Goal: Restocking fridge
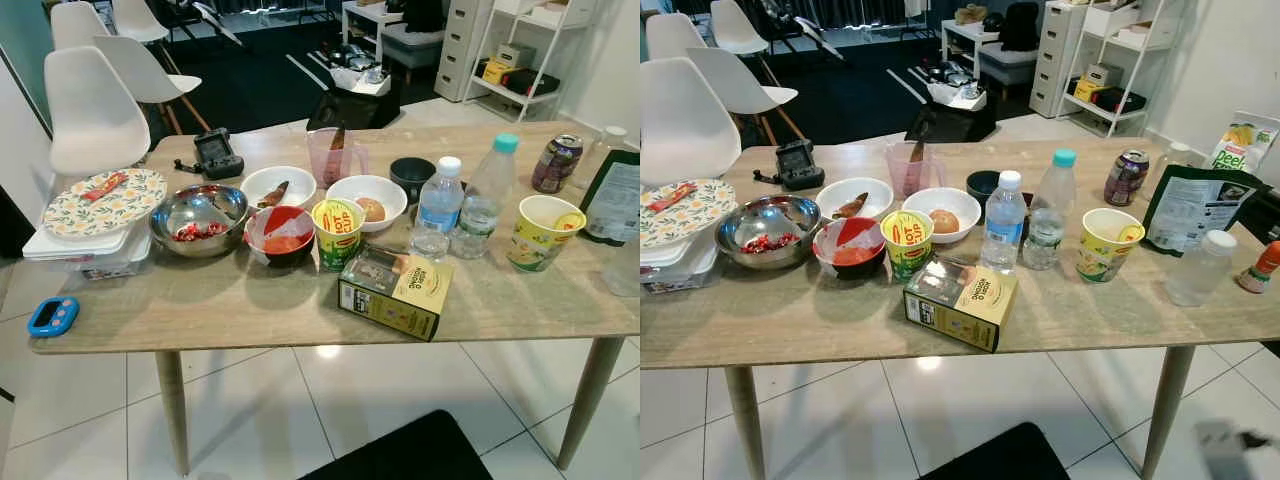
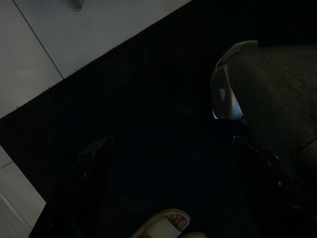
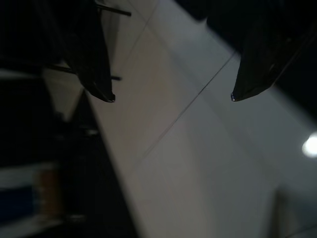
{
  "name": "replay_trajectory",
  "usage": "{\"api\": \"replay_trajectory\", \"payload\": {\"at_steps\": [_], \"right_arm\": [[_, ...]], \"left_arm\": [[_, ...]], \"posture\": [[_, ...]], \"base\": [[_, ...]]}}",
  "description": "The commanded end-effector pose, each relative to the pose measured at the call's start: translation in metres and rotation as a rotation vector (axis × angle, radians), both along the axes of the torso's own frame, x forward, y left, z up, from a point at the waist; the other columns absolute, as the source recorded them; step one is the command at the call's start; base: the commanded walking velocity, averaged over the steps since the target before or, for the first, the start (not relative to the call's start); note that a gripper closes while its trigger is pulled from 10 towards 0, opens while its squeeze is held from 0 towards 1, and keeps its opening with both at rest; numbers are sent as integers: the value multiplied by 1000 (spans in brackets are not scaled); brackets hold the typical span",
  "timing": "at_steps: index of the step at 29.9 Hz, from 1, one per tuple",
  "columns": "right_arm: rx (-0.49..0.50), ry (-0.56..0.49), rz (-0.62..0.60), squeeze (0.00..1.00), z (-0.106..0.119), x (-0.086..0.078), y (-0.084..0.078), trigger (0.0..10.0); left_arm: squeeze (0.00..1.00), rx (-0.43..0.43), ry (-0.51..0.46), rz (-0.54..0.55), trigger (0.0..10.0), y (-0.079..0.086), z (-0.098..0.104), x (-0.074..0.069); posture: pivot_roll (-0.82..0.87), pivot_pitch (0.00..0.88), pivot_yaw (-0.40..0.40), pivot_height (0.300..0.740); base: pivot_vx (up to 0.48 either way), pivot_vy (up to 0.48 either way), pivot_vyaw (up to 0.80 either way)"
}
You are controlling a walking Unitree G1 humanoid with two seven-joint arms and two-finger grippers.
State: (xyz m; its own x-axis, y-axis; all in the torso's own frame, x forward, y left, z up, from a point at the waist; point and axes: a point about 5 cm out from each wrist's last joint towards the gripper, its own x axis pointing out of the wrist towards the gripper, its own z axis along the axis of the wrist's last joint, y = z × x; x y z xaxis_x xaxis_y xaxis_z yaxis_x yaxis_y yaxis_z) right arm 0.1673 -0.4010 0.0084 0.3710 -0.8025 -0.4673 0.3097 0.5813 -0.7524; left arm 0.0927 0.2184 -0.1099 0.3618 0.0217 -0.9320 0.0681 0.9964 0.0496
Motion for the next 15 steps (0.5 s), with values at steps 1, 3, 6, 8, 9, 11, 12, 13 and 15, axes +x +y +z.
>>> {"api": "replay_trajectory", "payload": {"at_steps": [1, 3, 6, 8, 9, 11, 12, 13, 15], "right_arm": [[-81, -102, -67, 1000, 24, 11, -16, 10000], [-108, -139, -87, 1000, 34, 15, -21, 10000], [-163, -249, -127, 1000, 59, 28, -33, 10000], [-190, -320, -145, 1000, 75, 37, -38, 10000], [-190, -320, -145, 1000, 75, 37, -38, 10000], [-219, -588, -157, 1000, 122, 68, -42, 10000], [-219, -588, -157, 1000, 122, 68, -42, 10000], [-177, -767, -142, 1000, 149, 87, -39, 10000], [-41, -1038, -64, 439, 184, 115, -28, 10000]], "left_arm": [[0, -5, 5, -7, 10000, -4, -1, -1], [0, -7, 5, -7, 10000, -5, -1, -1], [0, -10, 7, -7, 10000, -6, -2, -2], [0, -11, 8, -6, 10000, -6, -2, -2], [0, -11, 8, -6, 10000, -6, -2, -2], [0, -12, 11, -6, 10000, -7, -2, -3], [0, -12, 11, -6, 10000, -7, -2, -3], [0, -13, 12, -6, 10000, -7, -2, -4], [0, -13, 12, -6, 10000, -6, -2, -4]], "posture": [[0, 0, -33, 740], [2, 0, -37, 740], [2, 0, -38, 740], [1, 0, -36, 740], [1, 0, -36, 740], [-1, 0, -28, 740], [-1, 0, -28, 740], [0, 0, -29, 740], [1, 0, -29, 740]], "base": [[0, 0, 0], [0, 0, 0], [0, 0, 0], [0, 0, 0], [0, 0, 0], [0, 0, 0], [0, 0, 0], [0, 0, 0], [0, 0, 0]]}}
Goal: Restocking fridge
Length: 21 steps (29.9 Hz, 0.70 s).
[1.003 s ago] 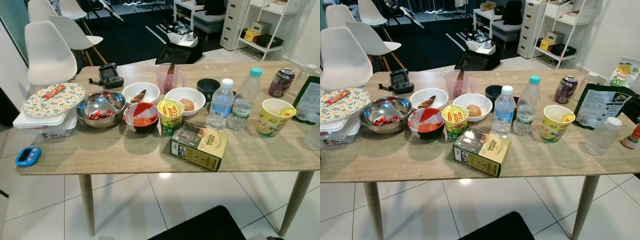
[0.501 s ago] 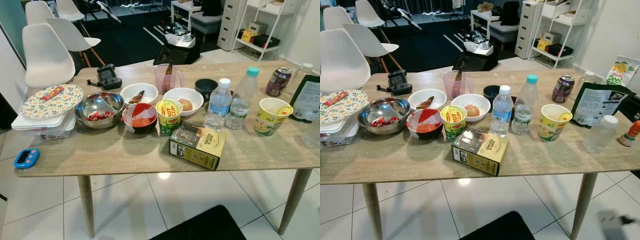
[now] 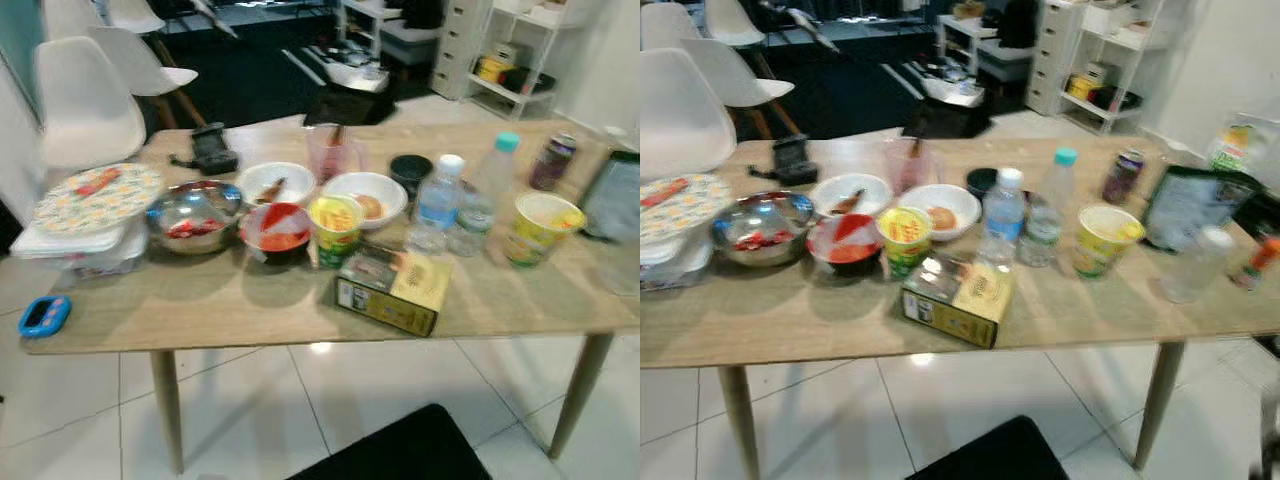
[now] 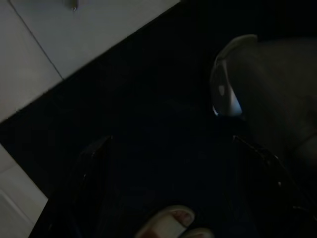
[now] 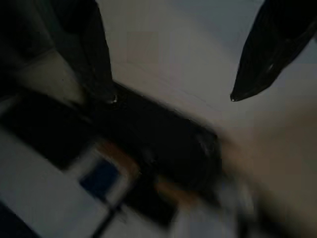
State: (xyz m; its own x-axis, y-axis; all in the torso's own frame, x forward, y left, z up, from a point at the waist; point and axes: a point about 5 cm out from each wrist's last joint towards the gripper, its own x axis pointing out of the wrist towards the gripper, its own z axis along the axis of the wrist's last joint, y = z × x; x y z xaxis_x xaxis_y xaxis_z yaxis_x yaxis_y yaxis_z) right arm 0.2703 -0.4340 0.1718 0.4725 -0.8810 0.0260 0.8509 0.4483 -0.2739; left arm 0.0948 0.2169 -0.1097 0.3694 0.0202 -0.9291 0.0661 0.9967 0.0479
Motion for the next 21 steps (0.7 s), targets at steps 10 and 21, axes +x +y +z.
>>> {"api": "replay_trajectory", "payload": {"at_steps": [10, 21], "right_arm": [[255, -582, 878, 0, 80, 99, 112, 10000], [229, -639, 1269, 0, 119, 128, 190, 10000]], "left_arm": [[0, -12, 21, -13, 10000, -5, -2, -6], [0, -8, 26, -3, 10000, -5, -3, -10]], "posture": [[-9, 0, -25, 740], [15, 0, -40, 740]], "base": [[0, 0, 0], [0, 0, 0]]}}
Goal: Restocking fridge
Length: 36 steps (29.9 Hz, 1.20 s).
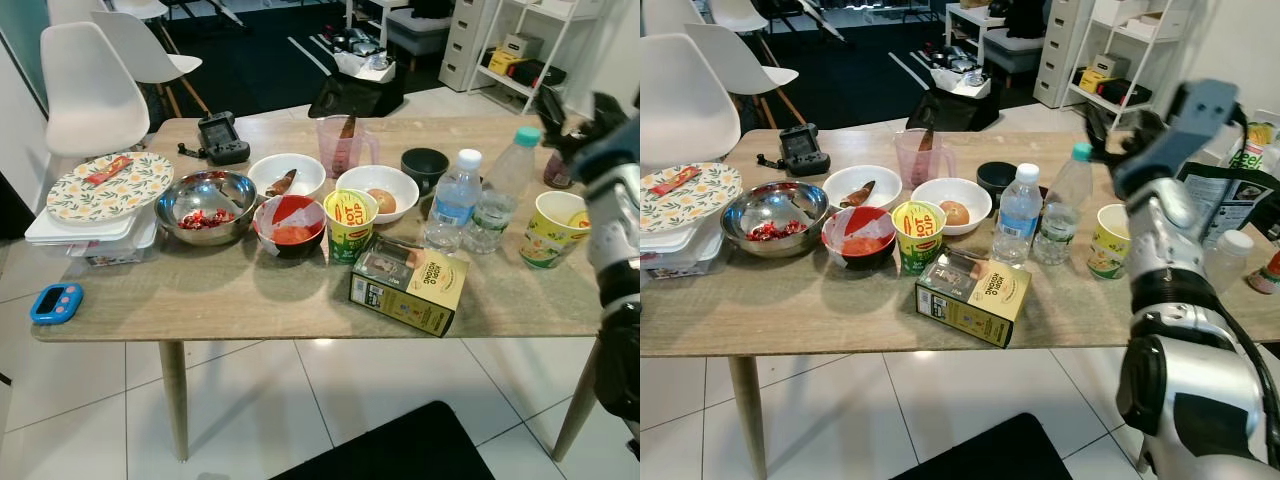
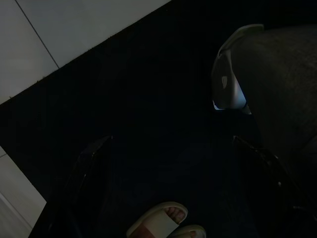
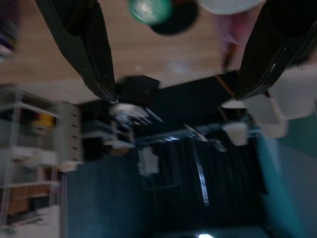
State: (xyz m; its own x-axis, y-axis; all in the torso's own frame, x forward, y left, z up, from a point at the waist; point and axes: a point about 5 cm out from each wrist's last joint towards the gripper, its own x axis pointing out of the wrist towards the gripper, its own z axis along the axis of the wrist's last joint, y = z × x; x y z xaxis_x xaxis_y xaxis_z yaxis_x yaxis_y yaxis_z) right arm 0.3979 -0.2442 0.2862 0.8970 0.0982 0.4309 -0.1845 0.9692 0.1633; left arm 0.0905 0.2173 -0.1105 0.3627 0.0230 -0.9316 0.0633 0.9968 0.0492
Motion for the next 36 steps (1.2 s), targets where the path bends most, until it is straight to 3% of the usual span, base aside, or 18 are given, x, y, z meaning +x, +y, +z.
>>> {"api": "replay_trajectory", "payload": {"at_steps": [1, 4, 9, 13, 18, 24, 29, 36], "right_arm": [[29, -35, 56, 0, 10, 1, 4, 10000], [-13, -13, 74, 0, 9, 3, 11, 10000], [-186, 126, 62, 0, 0, 13, 32, 10000], [-183, 146, 33, 0, -1, 15, 32, 10000], [-89, 168, -48, 0, 3, 19, 32, 10000], [-79, 187, -85, 0, 2, 19, 30, 10000], [-100, 304, -155, 0, -15, 21, 24, 10000], [-67, 358, -210, 0, -25, 20, 18, 10000]], "left_arm": [[0, -10, 20, -5, 10000, -5, -2, -6], [0, -10, 21, -3, 10000, -6, -3, -7], [0, -12, 20, 1, 10000, -7, -3, -7], [0, -13, 21, 1, 10000, -7, -3, -7], [0, -15, 22, 10, 10000, -8, -3, -8], [0, -15, 24, 13, 10000, -9, -4, -9], [0, -15, 27, 16, 10000, -8, -4, -11], [0, -17, 26, 22, 10000, -8, -4, -12]], "posture": [[14, 0, -41, 740], [11, 0, -44, 740], [9, 0, -49, 740], [10, 0, -49, 740], [15, 0, -53, 740], [18, 0, -56, 740], [21, 0, -60, 740], [21, 0, -59, 740]], "base": [[0, 0, 0], [0, 0, 0], [0, 0, 0], [0, 0, 0], [0, 0, 0], [0, 0, 0], [0, 0, 0], [0, 0, 0]]}}
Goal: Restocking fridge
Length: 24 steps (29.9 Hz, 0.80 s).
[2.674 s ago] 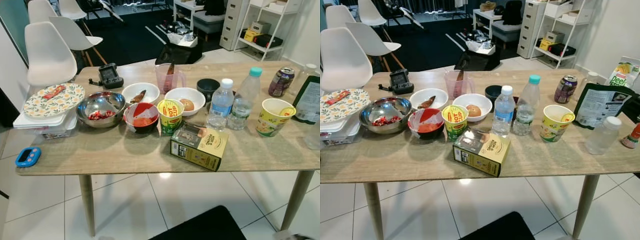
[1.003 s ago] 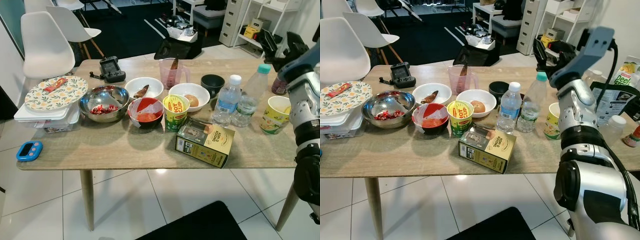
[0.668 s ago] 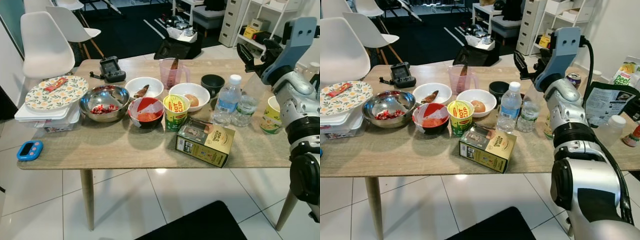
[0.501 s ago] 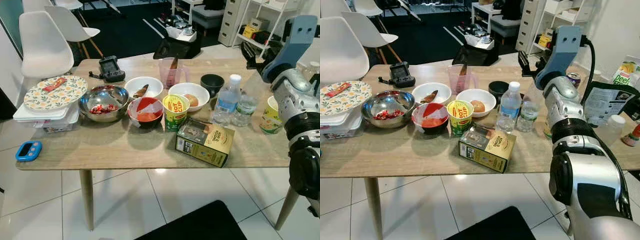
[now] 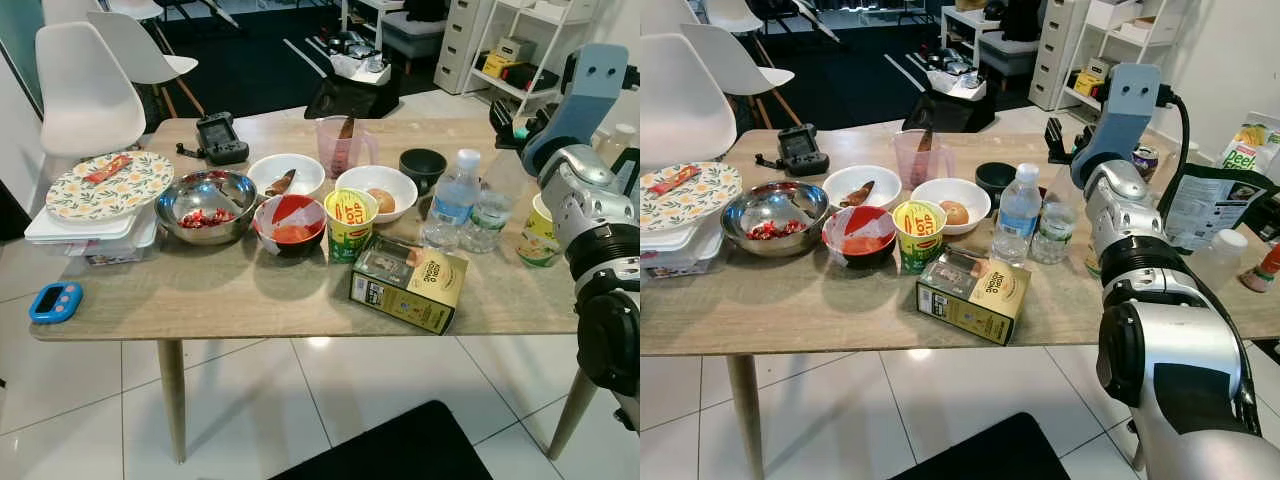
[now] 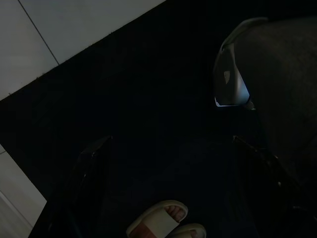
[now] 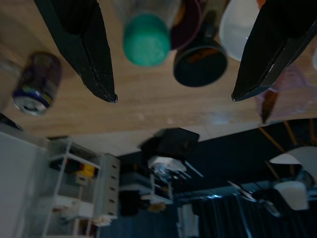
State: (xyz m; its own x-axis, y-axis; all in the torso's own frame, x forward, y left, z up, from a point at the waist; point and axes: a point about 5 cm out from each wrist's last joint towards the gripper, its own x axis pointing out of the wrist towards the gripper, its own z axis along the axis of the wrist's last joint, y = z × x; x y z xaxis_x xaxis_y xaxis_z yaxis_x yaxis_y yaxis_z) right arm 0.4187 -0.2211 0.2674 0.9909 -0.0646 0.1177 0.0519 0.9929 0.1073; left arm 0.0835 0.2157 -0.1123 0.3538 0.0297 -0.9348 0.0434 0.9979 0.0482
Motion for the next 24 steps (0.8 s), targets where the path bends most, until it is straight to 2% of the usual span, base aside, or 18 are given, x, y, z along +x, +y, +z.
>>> {"api": "replay_trajectory", "payload": {"at_steps": [1, 6, 16, 24], "right_arm": [[12, 30, -20, 0, -6, -1, -5, 10000], [29, 43, -28, 0, -9, -1, -4, 10000], [54, 109, 2, 0, -25, 0, 8, 10000], [51, 89, -5, 0, -20, 2, 12, 10000]], "left_arm": [[0, -16, 17, 2, 10000, -6, -2, -5], [0, -17, 16, 5, 10000, -7, -2, -5], [0, -22, 13, 13, 10000, -8, -3, -5], [0, -25, 14, 16, 10000, -9, -3, -6]], "posture": [[21, 0, -59, 740], [21, 0, -60, 740], [16, 0, -61, 740], [11, 0, -60, 740]], "base": [[0, 0, 0], [0, 0, 0], [0, 0, 0], [0, 0, 0]]}}
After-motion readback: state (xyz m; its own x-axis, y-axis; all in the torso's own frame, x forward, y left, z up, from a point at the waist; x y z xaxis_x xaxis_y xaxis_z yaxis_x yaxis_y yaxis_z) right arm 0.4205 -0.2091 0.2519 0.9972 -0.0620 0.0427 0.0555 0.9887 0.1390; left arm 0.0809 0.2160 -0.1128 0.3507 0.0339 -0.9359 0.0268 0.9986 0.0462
